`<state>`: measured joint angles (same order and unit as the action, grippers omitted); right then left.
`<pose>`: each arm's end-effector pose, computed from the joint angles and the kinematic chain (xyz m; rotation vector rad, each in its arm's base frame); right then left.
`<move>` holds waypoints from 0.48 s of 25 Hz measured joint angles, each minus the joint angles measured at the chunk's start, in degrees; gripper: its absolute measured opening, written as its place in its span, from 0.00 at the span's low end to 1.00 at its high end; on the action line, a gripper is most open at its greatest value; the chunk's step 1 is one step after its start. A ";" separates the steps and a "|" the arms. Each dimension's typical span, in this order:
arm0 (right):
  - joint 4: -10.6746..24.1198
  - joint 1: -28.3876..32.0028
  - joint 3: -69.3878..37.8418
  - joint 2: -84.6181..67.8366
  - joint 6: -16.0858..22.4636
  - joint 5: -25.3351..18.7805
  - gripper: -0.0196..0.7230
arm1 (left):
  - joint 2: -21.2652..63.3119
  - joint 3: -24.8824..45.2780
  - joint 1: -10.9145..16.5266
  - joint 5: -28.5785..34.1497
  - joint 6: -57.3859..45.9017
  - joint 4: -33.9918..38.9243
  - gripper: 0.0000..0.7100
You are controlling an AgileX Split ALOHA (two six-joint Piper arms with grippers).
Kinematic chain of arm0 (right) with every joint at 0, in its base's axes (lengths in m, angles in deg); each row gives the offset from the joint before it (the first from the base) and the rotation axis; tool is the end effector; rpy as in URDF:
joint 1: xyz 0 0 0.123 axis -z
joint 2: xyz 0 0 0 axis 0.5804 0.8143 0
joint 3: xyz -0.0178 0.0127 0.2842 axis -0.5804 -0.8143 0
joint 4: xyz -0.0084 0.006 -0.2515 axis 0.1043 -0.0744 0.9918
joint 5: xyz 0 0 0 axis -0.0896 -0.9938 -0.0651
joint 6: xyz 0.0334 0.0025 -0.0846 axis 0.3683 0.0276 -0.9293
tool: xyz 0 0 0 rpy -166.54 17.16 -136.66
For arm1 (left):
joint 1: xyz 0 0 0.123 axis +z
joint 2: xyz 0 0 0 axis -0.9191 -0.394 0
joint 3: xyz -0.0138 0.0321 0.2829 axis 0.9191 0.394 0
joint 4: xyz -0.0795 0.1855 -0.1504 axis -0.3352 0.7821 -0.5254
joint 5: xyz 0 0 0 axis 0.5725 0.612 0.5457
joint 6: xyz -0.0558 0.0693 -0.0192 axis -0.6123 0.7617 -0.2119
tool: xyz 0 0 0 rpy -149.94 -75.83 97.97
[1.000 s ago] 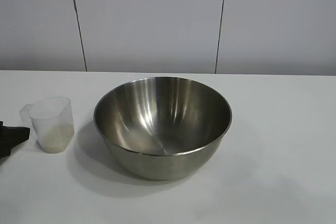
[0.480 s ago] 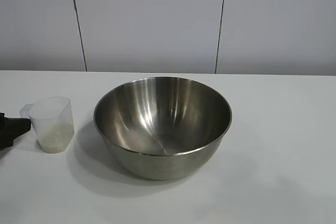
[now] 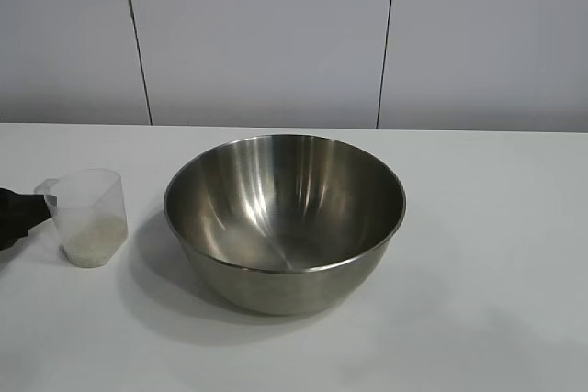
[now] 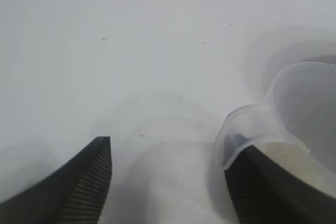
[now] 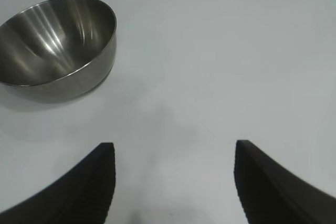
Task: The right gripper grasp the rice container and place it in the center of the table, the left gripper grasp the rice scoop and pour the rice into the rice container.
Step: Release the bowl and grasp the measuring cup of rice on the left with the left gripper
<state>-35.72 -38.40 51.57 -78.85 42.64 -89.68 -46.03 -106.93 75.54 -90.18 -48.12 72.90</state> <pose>-0.0058 0.0070 0.2679 -0.1391 2.0683 0.0917 0.2875 -0.0016 0.0611 0.3116 1.9417 -0.3348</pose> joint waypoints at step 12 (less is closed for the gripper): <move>0.00 0.00 0.00 0.00 0.00 0.00 0.63 | 2.81 0.00 0.00 0.11 -0.08 4.26 0.02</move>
<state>-35.72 -38.40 51.57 -78.85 42.64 -89.68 -43.22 -106.93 75.54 -90.07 -48.20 77.15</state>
